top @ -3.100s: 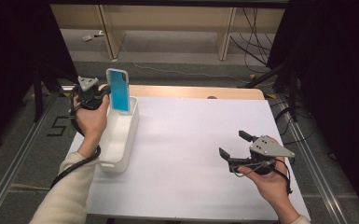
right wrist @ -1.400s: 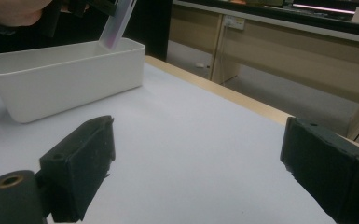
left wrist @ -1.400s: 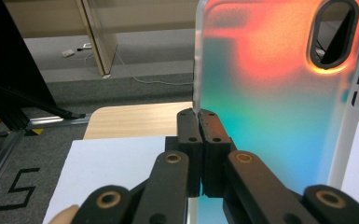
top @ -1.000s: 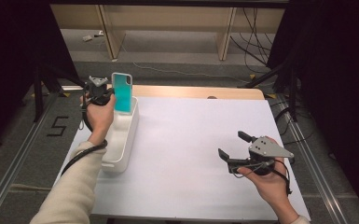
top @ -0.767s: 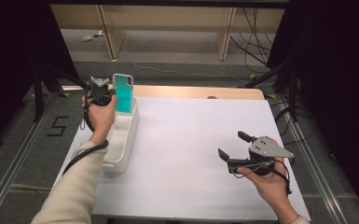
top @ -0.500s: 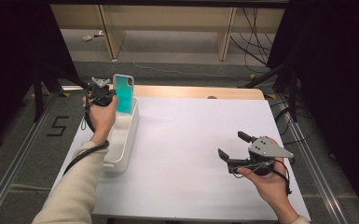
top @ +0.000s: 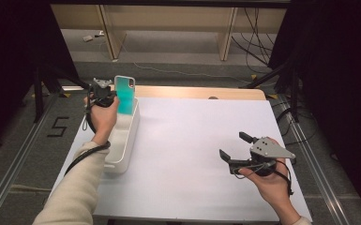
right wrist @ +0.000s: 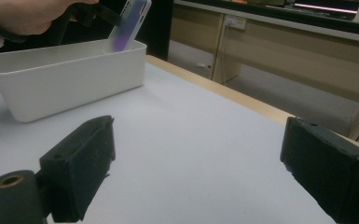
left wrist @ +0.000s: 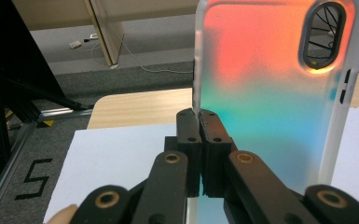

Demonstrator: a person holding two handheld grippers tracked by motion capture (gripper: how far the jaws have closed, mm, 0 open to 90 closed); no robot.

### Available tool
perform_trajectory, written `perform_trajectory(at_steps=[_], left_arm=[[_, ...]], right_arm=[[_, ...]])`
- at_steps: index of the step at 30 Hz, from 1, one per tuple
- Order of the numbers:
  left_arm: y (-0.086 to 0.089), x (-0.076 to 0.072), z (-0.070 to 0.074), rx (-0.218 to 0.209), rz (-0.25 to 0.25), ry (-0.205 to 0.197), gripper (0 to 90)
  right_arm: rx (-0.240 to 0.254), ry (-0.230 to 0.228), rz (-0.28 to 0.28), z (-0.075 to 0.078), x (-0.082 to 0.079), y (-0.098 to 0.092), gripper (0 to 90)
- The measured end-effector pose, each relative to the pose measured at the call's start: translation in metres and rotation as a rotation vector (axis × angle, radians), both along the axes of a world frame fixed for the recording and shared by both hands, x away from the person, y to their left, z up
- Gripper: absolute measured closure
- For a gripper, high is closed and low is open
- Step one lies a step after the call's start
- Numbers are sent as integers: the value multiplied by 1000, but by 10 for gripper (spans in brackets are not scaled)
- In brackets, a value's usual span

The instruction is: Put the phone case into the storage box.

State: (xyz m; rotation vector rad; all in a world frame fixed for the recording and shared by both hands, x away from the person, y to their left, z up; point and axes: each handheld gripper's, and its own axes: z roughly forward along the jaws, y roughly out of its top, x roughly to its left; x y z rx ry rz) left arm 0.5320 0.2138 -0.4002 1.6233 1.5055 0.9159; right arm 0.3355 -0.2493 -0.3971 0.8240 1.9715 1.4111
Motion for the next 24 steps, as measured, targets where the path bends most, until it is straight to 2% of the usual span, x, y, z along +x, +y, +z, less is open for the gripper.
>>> perform_trajectory(at_steps=[18, 24], left_arm=[[-2, 4, -9, 5, 3, 31, 877], [-4, 4, -10, 9, -1, 30, 876]], right_arm=[[-2, -6, -6, -1, 0, 0, 110], [2, -6, 4, -1, 1, 0, 110]])
